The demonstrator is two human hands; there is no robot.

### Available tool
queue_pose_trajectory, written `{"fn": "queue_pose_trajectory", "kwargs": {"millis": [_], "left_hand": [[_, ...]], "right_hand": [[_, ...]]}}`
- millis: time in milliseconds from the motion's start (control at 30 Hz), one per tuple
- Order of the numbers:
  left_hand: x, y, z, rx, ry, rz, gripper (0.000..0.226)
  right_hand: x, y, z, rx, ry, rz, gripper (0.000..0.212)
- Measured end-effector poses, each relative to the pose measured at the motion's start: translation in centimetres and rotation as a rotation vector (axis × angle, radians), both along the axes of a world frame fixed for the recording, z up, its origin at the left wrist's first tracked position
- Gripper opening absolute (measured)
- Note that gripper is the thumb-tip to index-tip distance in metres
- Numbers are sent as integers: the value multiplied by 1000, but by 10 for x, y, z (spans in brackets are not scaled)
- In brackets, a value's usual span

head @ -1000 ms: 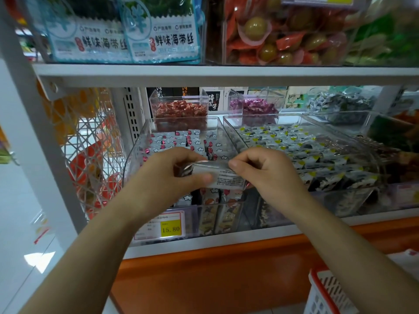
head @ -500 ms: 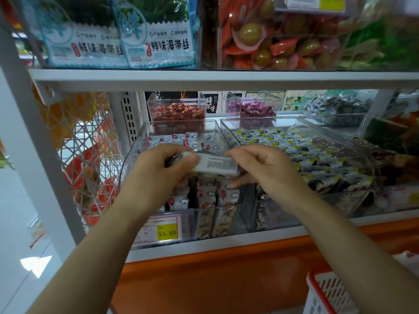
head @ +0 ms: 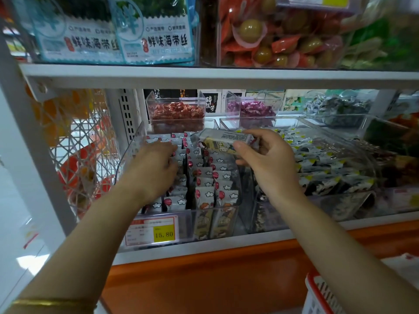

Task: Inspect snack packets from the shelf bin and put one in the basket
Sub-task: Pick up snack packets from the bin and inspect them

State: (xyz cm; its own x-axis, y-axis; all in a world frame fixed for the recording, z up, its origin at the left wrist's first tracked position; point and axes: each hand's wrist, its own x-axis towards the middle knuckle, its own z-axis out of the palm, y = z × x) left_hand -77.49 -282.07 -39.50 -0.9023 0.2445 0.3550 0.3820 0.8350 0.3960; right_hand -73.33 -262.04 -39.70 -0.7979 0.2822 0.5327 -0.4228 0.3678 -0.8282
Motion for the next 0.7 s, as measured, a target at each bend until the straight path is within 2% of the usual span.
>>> {"fn": "queue_pose_trajectory", "kwargs": {"millis": [100, 233, 433, 567, 700], "left_hand": [[-14, 5, -7, -238, -115, -11, 49], [-21, 8, -11, -436, -219, -23, 51], [-8, 2, -15, -404, -179, -52, 51], [4, -3, -14, -377, -168, -50, 48], [17, -9, -15, -300, -146, -91, 46]], "right_hand": [[-1, -3, 1, 6, 6, 0, 29], [-2, -6, 0, 32, 18, -3, 26], [-12, -15, 7, 140, 75, -31, 25], [-35, -33, 15, 313, 85, -23, 24], [-60, -50, 22, 536, -10, 51, 25]]}}
